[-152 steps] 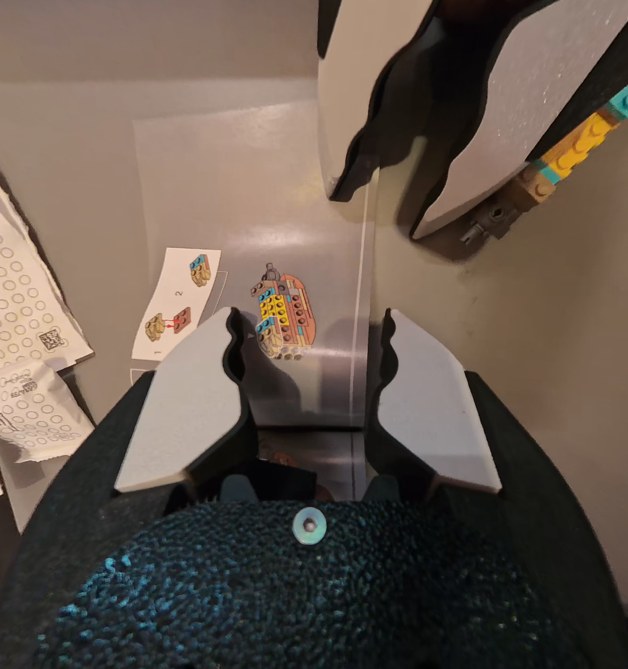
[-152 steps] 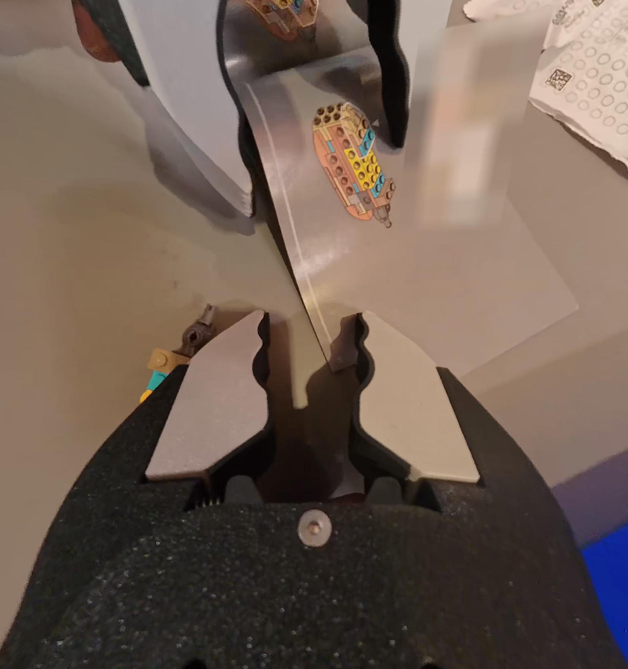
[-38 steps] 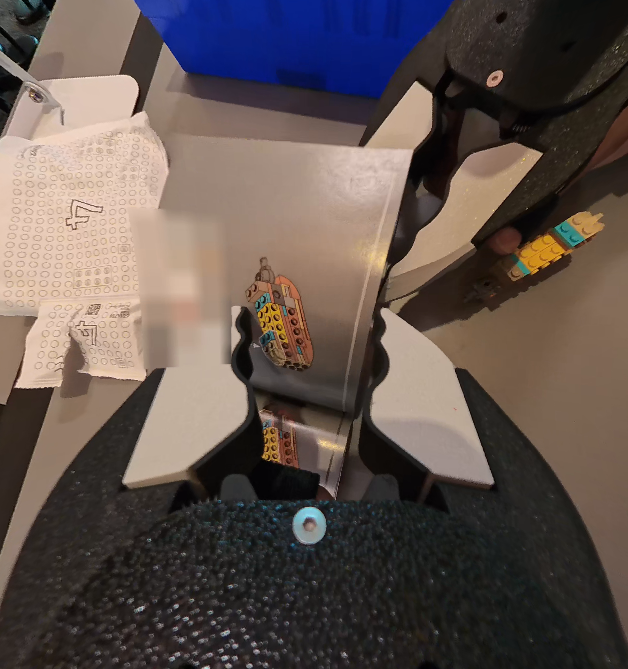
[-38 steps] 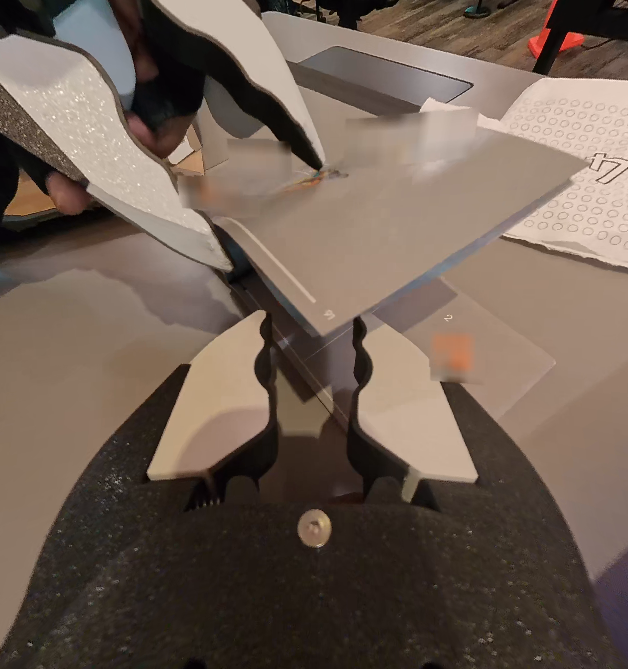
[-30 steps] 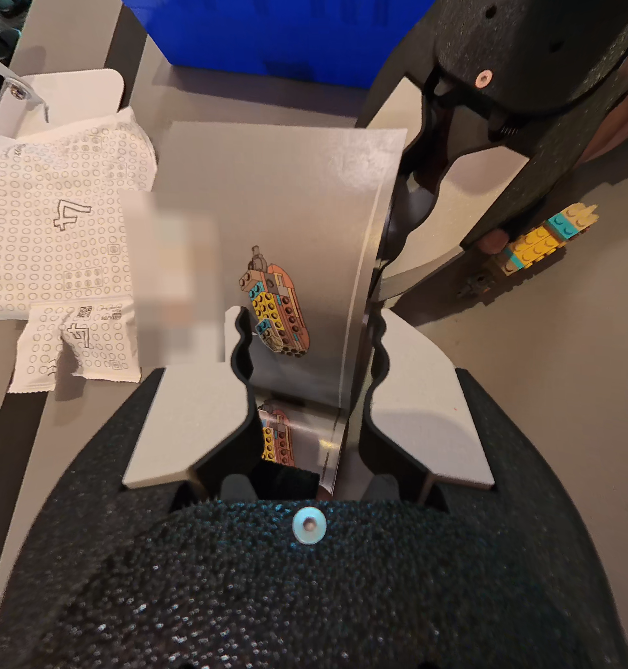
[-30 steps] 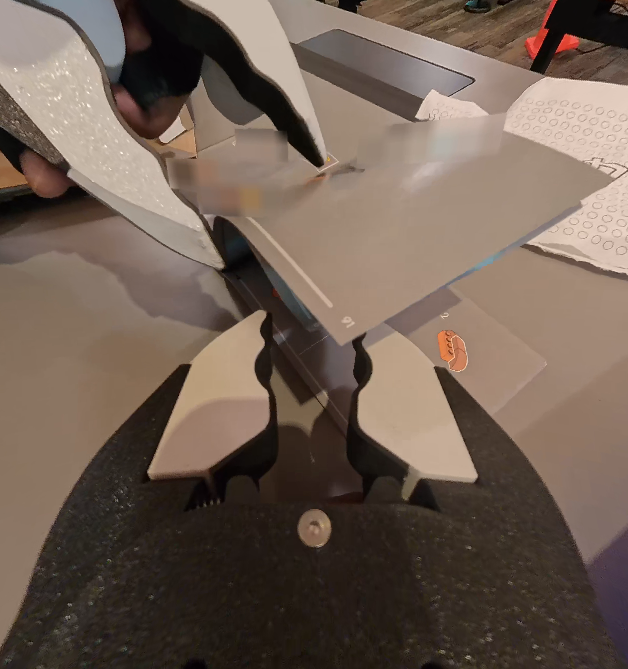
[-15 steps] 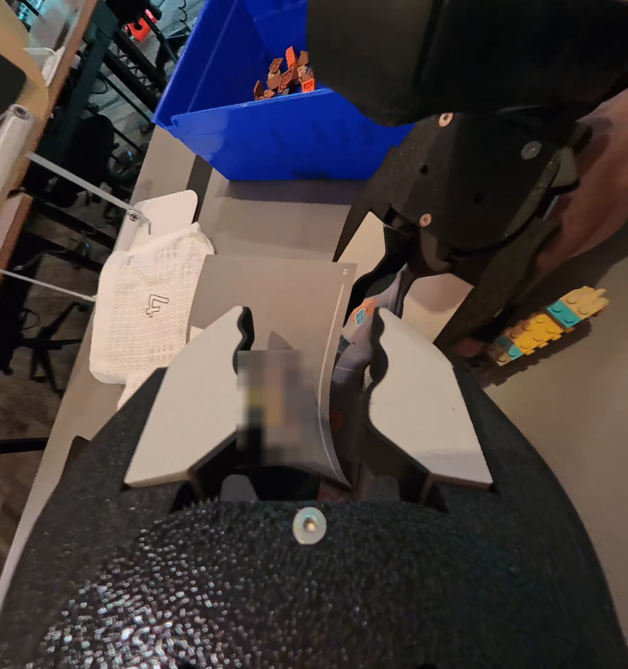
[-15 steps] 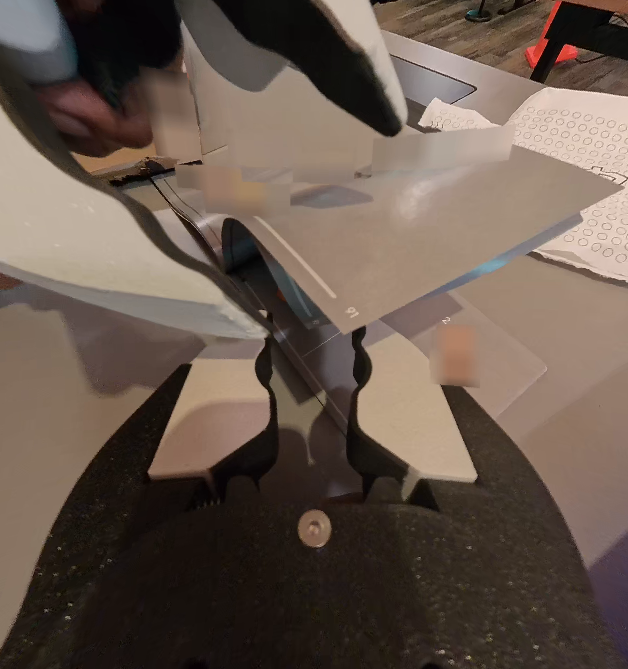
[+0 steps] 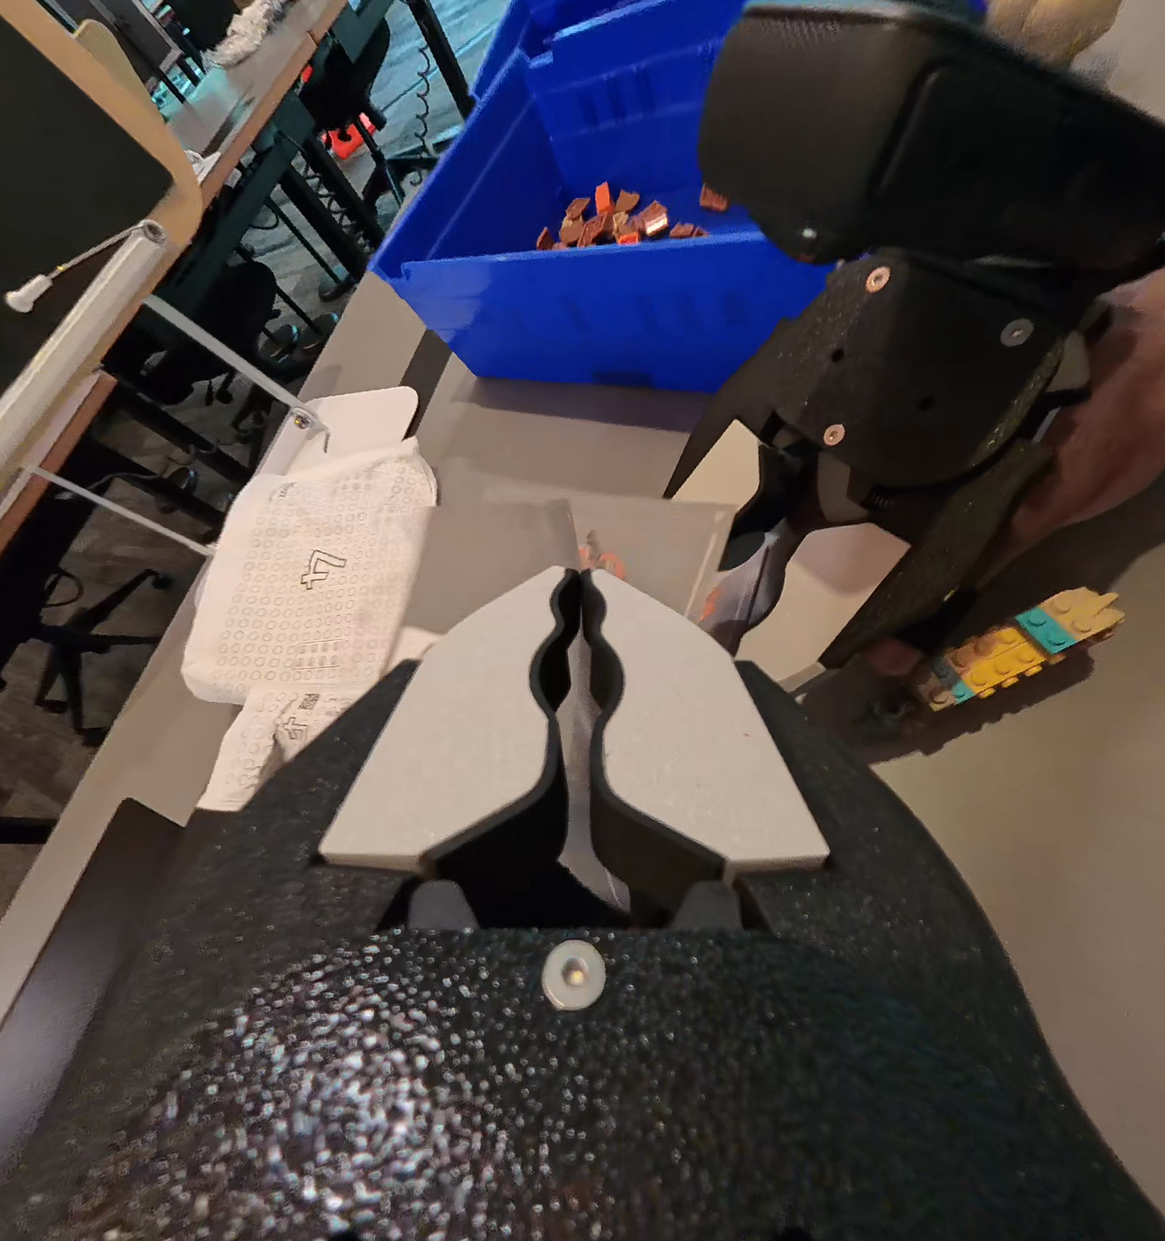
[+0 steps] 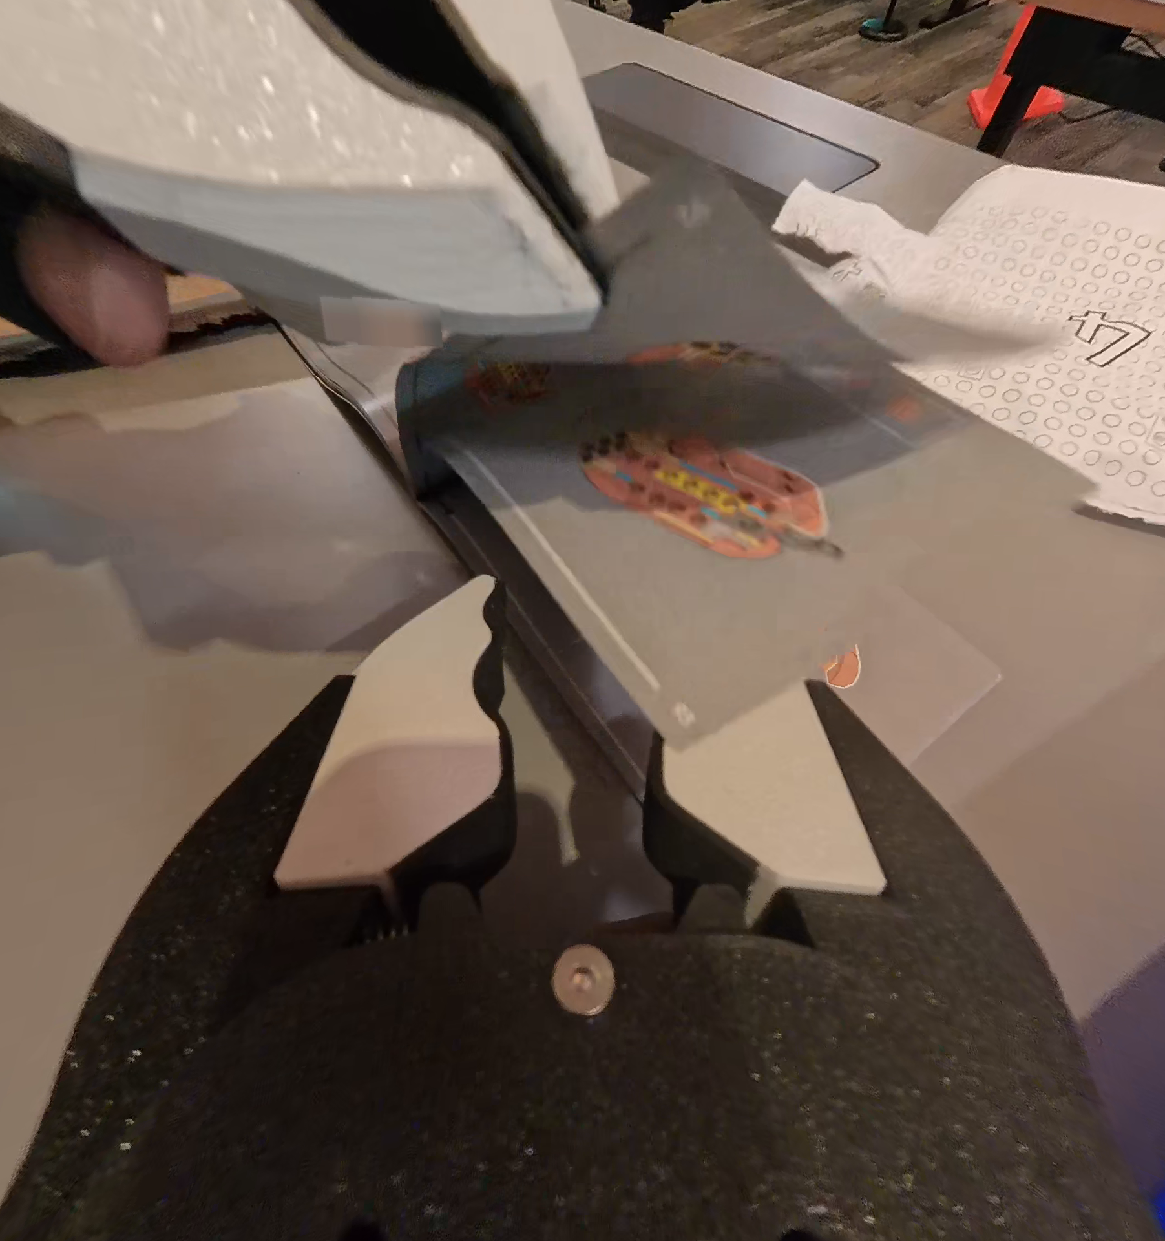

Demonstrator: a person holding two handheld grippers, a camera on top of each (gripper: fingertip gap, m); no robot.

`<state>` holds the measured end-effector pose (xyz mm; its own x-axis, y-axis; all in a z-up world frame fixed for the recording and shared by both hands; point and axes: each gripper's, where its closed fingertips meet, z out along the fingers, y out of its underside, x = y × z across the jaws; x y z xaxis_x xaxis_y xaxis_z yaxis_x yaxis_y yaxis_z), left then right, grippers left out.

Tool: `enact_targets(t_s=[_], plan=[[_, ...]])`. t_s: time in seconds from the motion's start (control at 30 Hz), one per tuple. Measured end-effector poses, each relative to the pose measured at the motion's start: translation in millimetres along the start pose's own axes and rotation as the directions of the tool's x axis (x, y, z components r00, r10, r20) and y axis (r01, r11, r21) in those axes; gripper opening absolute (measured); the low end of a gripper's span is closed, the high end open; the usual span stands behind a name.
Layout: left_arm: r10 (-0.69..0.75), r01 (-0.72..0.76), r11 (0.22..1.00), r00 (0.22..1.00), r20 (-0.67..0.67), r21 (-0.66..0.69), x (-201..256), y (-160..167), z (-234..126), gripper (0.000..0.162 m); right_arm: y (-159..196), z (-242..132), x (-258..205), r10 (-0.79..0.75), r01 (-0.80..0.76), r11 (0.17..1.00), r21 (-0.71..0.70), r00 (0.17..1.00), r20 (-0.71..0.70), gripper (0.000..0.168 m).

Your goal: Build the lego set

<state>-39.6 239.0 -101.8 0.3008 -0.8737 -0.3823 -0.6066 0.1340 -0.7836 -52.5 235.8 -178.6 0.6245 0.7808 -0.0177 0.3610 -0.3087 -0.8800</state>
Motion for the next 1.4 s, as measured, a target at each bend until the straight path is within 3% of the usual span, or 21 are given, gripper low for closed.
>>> enact_targets(t_s=[0.03,0.27,0.5,0.67,0.83,1.17,1.3,1.4], plan=[[-0.025,0.025,0.999,1.0,0.0,0.02,-1.6,-1.6,-2.5,0.0,0.5,-0.9,1.0,-0.002,0.002,1.0,-0.002,1.0,-0.006,0.042],[-0.23,0.21,0.958,0.969,0.086,0.194,-28.2,-2.4,-32.9,0.0,15.6,-19.3,9.7,-0.061,0.056,0.997,-0.06,0.994,-0.096,0.042],[-0.406,0.318,0.902,0.855,0.323,0.292,-64.6,44.6,-94.9,0.0,16.2,-40.3,4.2,-0.168,0.159,0.985,-0.07,0.975,-0.146,0.041],[-0.365,0.324,0.931,0.797,0.48,0.17,-60.6,95.5,-128.2,0.004,5.2,-35.1,-6.2,-0.205,0.199,0.978,-0.063,0.972,-0.118,0.041],[-0.352,0.398,0.917,0.775,0.525,0.028,-42.9,144.1,-141.1,0.018,4.6,-25.9,-13.6,-0.252,0.244,0.966,-0.089,0.963,-0.097,0.041],[-0.356,0.439,0.898,0.775,0.522,-0.04,-34.7,169.0,-159.4,0.032,-0.1,-15.6,-12.0,-0.221,0.212,0.973,-0.088,0.969,-0.111,0.041],[-0.299,0.395,0.908,0.843,0.448,-0.137,-17.6,171.7,-140.7,0.032,-4.4,-19.0,-4.1,-0.219,0.21,0.974,-0.079,0.966,-0.139,0.041],[-0.213,0.347,0.91,0.86,0.464,-0.227,-13.9,180.0,-127.8,0.032,-4.1,-20.3,1.0,-0.209,0.2,0.977,-0.076,0.967,-0.147,0.04]])
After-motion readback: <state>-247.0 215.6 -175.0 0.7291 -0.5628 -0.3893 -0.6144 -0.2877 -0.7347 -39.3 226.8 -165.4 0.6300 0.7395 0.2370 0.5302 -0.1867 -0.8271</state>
